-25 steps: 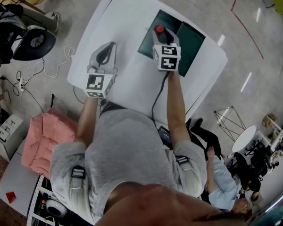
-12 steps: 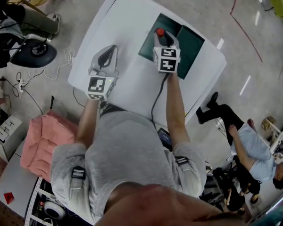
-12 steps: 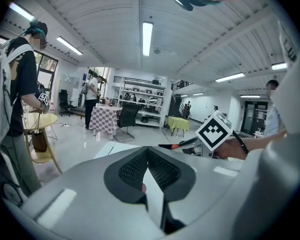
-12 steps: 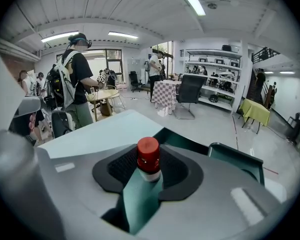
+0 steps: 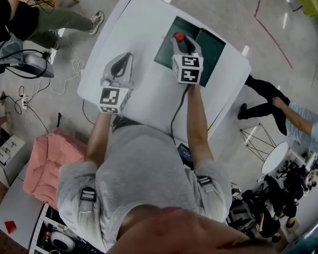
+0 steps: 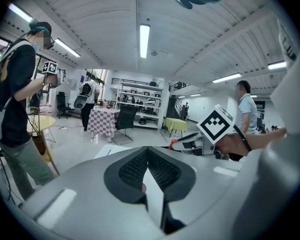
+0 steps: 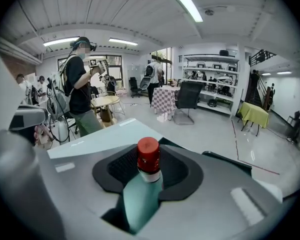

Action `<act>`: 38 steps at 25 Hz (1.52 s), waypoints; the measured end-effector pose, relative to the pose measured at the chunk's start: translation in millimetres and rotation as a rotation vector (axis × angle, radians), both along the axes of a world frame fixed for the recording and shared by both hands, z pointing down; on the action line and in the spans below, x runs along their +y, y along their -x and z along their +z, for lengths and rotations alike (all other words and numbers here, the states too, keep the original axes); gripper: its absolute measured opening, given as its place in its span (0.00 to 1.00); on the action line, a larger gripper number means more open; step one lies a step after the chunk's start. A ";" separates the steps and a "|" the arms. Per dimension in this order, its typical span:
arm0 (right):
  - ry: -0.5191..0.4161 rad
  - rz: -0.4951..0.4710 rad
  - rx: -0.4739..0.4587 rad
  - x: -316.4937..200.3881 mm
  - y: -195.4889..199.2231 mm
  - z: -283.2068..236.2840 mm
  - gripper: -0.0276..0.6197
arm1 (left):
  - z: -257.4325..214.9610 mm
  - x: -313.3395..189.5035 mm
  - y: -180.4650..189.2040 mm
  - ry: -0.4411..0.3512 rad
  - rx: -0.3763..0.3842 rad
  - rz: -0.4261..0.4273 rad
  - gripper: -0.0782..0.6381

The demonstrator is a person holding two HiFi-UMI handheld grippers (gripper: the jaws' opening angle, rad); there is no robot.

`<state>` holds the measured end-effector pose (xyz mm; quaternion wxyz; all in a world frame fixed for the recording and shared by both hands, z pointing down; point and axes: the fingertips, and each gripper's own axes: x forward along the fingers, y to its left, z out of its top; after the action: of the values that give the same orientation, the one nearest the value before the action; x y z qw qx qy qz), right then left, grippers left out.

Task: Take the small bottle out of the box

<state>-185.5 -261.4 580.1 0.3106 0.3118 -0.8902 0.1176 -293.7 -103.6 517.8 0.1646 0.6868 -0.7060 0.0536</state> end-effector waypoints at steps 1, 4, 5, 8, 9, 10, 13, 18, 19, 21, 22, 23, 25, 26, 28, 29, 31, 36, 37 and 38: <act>-0.005 0.003 -0.006 1.1 -1.6 -4.6 0.25 | -0.7 0.9 -1.2 0.000 0.000 0.003 0.12; -0.013 0.010 -0.031 4.3 -7.3 -18.5 0.25 | -3.6 1.9 -5.1 -0.006 -0.006 0.009 0.12; -0.015 0.012 -0.042 5.7 -9.2 -23.1 0.25 | -5.5 2.3 -6.5 -0.011 -0.009 0.010 0.12; -0.026 0.020 -0.064 10.0 -15.4 -36.4 0.25 | -13.2 3.1 -11.4 -0.028 -0.015 0.018 0.12; -0.033 0.023 -0.070 10.8 -17.1 -41.1 0.25 | -15.4 2.9 -12.3 -0.034 -0.018 0.019 0.12; -0.040 0.026 -0.076 11.4 -18.6 -45.9 0.25 | -16.9 2.7 -13.0 -0.039 -0.022 0.021 0.12; -0.060 0.036 -0.094 16.6 -25.0 -59.8 0.25 | -17.8 3.5 -17.9 -0.043 -0.020 0.033 0.12; -0.089 0.052 -0.115 31.5 -41.9 -76.5 0.25 | -18.7 4.7 -30.4 -0.050 -0.025 0.061 0.12; -0.094 0.058 -0.118 33.9 -46.2 -78.8 0.25 | -19.2 4.1 -33.7 -0.051 -0.026 0.069 0.12; -0.104 0.070 -0.123 37.9 -54.9 -82.4 0.25 | -21.6 1.9 -40.4 -0.056 -0.030 0.087 0.13; -0.107 0.074 -0.125 39.9 -59.2 -84.0 0.25 | -23.4 1.1 -44.1 -0.058 -0.032 0.095 0.12; -0.109 0.078 -0.128 42.4 -63.5 -85.6 0.25 | -25.0 1.1 -48.1 -0.059 -0.033 0.103 0.12; -0.111 0.085 -0.133 48.7 -72.4 -88.3 0.25 | -25.2 3.7 -55.9 -0.056 -0.030 0.116 0.12; -0.113 0.090 -0.136 51.9 -76.9 -89.2 0.25 | -25.3 4.9 -59.4 -0.054 -0.028 0.122 0.12; -0.117 0.106 -0.143 54.8 -86.6 -91.4 0.25 | -25.3 3.0 -65.7 -0.054 -0.027 0.137 0.12; -0.119 0.117 -0.147 53.1 -93.0 -92.9 0.25 | -25.4 -1.5 -69.7 -0.055 -0.027 0.145 0.12; -0.121 0.141 -0.151 40.3 -110.4 -95.9 0.25 | -28.3 -20.1 -83.0 -0.058 -0.024 0.167 0.12; -0.131 0.188 -0.150 15.1 -144.5 -98.2 0.25 | -29.6 -57.6 -111.3 -0.057 -0.026 0.220 0.12; -0.134 0.192 -0.150 22.7 -146.8 -98.5 0.25 | -28.5 -51.6 -112.3 -0.054 -0.026 0.224 0.12; -0.137 0.197 -0.151 32.5 -150.9 -99.5 0.25 | -28.5 -43.3 -114.9 -0.051 -0.026 0.227 0.12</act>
<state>-34.7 -228.9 480.6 0.2078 0.4082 -0.8821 0.1097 -178.7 -146.9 489.3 0.1306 0.7654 -0.6270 0.0627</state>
